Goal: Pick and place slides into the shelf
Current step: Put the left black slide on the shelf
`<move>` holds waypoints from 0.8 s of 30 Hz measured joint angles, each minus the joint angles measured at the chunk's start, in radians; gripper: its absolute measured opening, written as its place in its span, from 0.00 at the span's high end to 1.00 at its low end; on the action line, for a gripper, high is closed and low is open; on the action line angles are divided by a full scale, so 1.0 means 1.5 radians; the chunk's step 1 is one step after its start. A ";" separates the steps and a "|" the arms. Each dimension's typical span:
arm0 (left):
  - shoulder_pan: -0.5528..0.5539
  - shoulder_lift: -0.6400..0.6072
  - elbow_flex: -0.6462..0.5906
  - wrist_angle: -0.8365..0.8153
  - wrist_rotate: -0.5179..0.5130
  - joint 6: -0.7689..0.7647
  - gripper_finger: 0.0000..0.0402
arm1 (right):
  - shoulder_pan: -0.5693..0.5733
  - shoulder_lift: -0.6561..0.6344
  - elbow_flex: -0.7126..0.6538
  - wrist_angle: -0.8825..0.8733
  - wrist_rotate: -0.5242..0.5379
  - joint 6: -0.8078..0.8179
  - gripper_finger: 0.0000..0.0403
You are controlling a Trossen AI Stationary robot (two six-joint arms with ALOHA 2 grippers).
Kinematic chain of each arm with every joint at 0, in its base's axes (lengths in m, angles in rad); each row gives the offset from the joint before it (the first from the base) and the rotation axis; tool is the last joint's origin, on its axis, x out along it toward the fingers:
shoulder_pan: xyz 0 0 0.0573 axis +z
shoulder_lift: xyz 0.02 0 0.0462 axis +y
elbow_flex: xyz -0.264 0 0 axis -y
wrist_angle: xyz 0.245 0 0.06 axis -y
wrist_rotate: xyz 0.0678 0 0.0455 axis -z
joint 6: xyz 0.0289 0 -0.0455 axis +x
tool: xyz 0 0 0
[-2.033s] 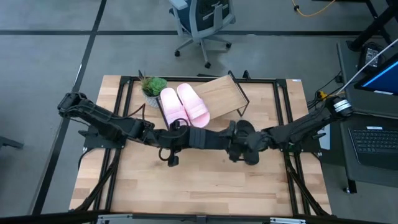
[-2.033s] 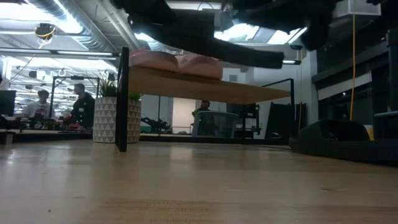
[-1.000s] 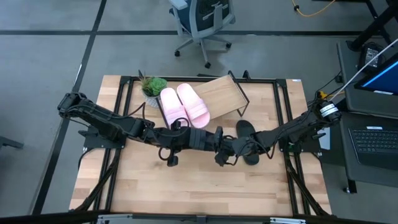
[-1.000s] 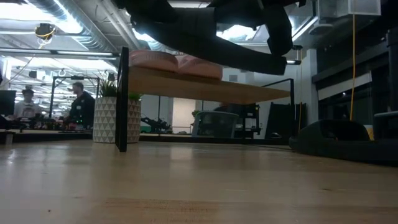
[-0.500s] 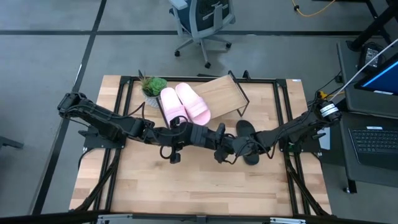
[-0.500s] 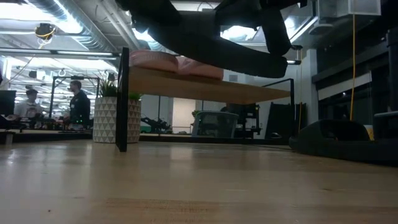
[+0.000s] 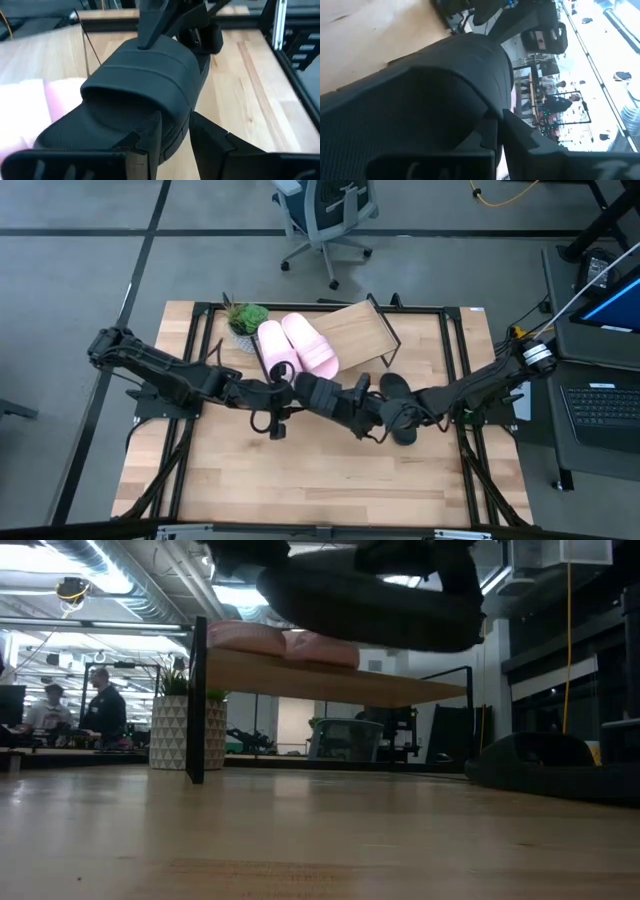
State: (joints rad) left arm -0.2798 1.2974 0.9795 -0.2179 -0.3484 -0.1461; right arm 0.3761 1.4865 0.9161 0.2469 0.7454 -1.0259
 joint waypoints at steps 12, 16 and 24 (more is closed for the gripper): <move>-0.006 -0.057 0.000 -0.011 -0.004 0.036 0.84 | 0.012 -0.074 0.000 -0.063 0.135 0.002 0.97; -0.008 -0.059 0.000 -0.028 -0.014 0.067 0.94 | 0.011 -0.096 0.000 -0.081 0.143 0.018 0.97; -0.014 -0.059 0.000 -0.042 -0.188 0.107 0.98 | -0.036 -0.174 0.000 -0.181 0.142 0.101 0.97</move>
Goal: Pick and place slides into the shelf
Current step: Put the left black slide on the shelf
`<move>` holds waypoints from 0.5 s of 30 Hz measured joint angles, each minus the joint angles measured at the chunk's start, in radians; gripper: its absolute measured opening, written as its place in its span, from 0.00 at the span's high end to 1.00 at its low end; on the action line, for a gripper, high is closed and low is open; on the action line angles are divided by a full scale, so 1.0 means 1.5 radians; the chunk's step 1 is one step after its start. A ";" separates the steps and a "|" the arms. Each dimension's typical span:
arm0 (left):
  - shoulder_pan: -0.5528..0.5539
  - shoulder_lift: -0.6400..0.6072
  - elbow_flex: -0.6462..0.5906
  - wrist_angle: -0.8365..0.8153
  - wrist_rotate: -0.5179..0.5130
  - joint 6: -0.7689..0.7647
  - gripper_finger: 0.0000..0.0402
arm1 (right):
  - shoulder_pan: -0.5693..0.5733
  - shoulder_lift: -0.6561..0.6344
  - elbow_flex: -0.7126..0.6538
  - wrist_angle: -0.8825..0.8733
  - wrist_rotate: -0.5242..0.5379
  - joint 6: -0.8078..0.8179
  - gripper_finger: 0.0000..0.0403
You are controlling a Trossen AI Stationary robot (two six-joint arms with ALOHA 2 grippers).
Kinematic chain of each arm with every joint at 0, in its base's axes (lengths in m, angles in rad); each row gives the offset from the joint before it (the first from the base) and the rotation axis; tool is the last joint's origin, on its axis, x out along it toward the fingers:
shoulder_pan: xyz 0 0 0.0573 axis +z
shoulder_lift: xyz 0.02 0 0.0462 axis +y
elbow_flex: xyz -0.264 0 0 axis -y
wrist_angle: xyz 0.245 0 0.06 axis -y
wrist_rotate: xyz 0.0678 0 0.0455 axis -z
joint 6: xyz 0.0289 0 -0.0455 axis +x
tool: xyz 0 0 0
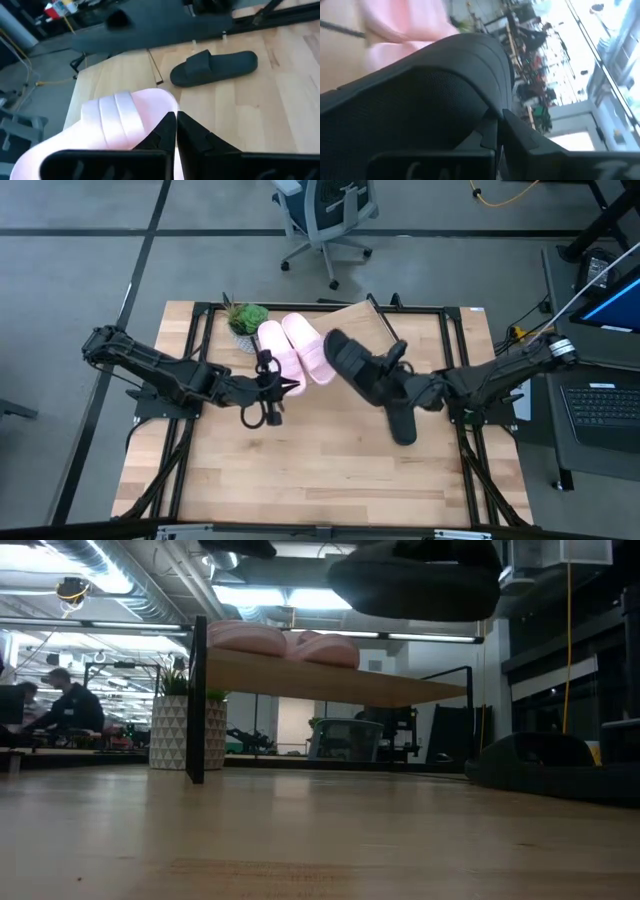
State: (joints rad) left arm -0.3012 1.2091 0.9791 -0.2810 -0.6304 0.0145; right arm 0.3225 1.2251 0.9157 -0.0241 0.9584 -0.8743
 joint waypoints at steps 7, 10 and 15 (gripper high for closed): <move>0.000 0.000 0.000 -0.025 0.000 0.011 0.99 | -0.064 -0.026 0.000 0.003 -0.014 0.004 0.97; 0.000 0.000 0.000 -0.033 0.009 -0.009 1.00 | -0.098 -0.015 0.000 0.001 -0.014 0.004 0.97; 0.000 0.000 -0.010 -0.032 0.014 -0.037 1.00 | -0.148 0.006 0.000 0.006 -0.043 0.007 0.97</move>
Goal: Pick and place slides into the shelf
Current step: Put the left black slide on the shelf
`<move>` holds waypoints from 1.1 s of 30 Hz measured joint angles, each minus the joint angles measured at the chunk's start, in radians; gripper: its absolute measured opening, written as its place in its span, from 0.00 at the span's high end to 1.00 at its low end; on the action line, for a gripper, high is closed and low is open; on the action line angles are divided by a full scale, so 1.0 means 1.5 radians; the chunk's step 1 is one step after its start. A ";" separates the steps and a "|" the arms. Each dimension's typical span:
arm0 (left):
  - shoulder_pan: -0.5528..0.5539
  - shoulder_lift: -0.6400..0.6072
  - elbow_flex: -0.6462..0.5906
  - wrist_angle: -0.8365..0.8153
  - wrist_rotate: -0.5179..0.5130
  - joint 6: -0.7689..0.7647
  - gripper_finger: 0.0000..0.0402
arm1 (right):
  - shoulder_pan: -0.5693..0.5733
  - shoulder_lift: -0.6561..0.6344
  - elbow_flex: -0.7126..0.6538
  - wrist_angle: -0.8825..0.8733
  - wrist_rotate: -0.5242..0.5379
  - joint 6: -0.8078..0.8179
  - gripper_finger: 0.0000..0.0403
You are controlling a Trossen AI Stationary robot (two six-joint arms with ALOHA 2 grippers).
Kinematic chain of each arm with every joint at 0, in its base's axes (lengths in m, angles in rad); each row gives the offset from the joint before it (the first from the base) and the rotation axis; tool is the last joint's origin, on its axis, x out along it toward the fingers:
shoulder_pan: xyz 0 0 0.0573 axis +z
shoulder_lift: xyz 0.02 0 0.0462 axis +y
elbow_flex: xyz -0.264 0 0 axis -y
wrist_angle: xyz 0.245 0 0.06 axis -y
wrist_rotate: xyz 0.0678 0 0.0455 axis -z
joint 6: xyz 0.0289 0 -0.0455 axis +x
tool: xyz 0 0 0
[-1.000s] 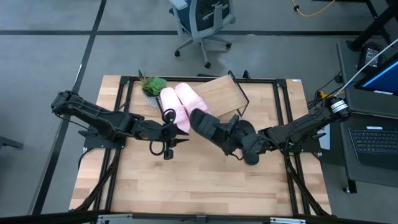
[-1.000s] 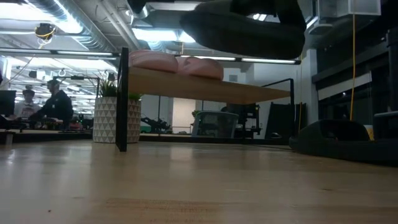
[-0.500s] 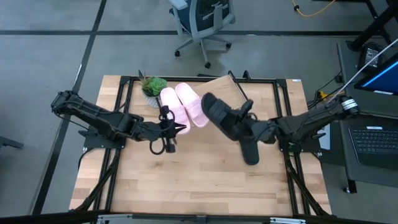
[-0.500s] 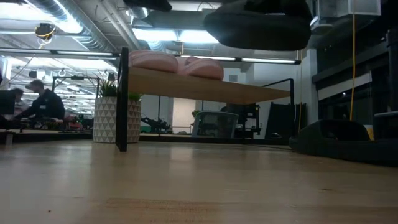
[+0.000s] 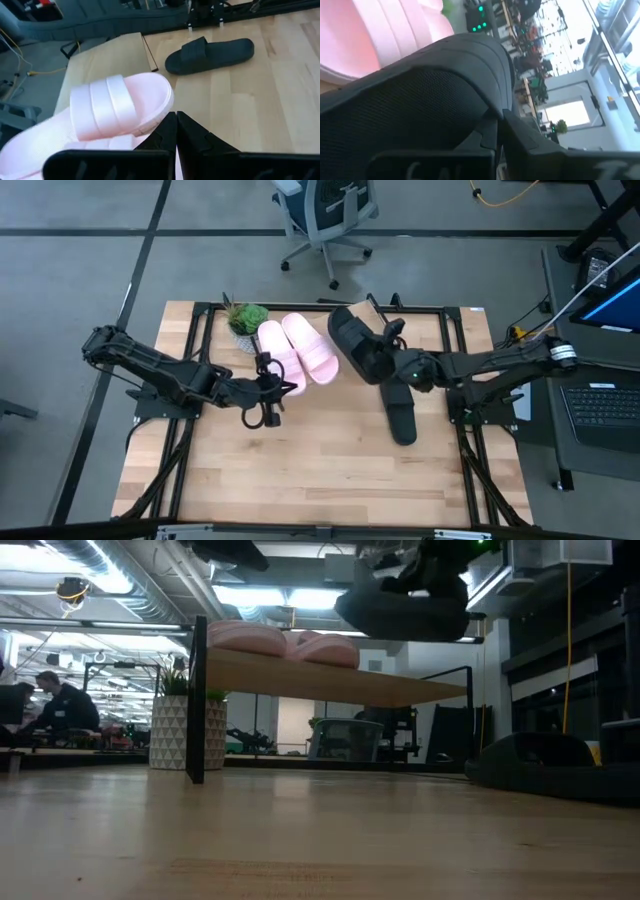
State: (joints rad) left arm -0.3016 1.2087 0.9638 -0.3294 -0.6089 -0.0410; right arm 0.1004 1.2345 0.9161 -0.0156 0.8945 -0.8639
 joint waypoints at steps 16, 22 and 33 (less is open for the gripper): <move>0.000 0.000 -0.041 0.006 0.000 -0.024 1.00 | -0.106 0.075 0.000 0.087 -0.032 -0.004 0.97; 0.001 0.000 -0.041 0.006 0.000 -0.023 1.00 | -0.133 0.098 0.002 0.121 -0.062 -0.004 0.97; 0.001 0.001 -0.041 0.006 0.000 -0.024 1.00 | -0.161 0.199 0.148 -0.005 -0.063 -0.002 0.97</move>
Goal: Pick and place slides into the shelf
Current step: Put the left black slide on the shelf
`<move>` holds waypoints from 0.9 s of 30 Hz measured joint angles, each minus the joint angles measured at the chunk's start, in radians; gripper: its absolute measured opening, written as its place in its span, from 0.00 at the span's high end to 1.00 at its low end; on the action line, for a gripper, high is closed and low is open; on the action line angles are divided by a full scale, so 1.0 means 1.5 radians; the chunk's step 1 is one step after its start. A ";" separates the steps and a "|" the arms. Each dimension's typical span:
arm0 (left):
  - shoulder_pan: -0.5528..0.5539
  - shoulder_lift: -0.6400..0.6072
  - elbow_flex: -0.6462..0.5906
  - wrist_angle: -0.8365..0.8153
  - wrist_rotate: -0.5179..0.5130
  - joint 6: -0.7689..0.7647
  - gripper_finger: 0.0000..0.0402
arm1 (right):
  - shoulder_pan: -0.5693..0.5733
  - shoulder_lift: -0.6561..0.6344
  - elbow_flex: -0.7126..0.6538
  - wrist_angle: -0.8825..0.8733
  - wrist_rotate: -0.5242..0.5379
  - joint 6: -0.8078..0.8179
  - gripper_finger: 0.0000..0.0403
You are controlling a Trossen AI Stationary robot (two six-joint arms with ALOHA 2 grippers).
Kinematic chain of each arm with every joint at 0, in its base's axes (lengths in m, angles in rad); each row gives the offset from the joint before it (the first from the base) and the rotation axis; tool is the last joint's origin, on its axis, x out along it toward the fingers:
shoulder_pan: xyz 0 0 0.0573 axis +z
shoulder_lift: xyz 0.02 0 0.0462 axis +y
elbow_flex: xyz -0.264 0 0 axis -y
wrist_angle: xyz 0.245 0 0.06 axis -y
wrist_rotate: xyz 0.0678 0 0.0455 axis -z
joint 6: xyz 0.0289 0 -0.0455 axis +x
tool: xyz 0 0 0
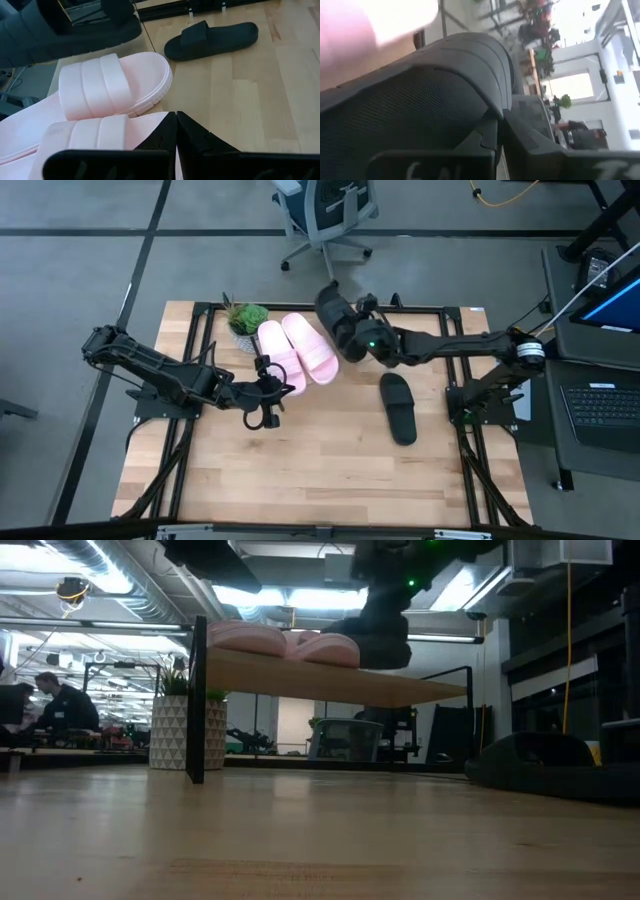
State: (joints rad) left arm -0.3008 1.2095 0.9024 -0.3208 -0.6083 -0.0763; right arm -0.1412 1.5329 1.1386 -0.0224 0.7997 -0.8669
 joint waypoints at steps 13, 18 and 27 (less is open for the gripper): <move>0.000 0.000 0.000 -0.003 0.000 0.003 0.99 | -0.004 0.019 0.057 -0.080 0.040 0.017 0.97; 0.000 0.000 0.000 -0.005 0.000 0.003 0.99 | -0.004 0.022 0.057 -0.097 0.027 0.040 0.97; 0.000 0.000 0.000 -0.005 0.000 0.003 0.99 | -0.004 0.022 0.057 -0.101 0.006 0.051 0.97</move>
State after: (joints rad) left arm -0.3008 1.2095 0.9024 -0.3283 -0.6083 -0.0723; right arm -0.1471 1.5654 1.2240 -0.1734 0.8089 -0.7906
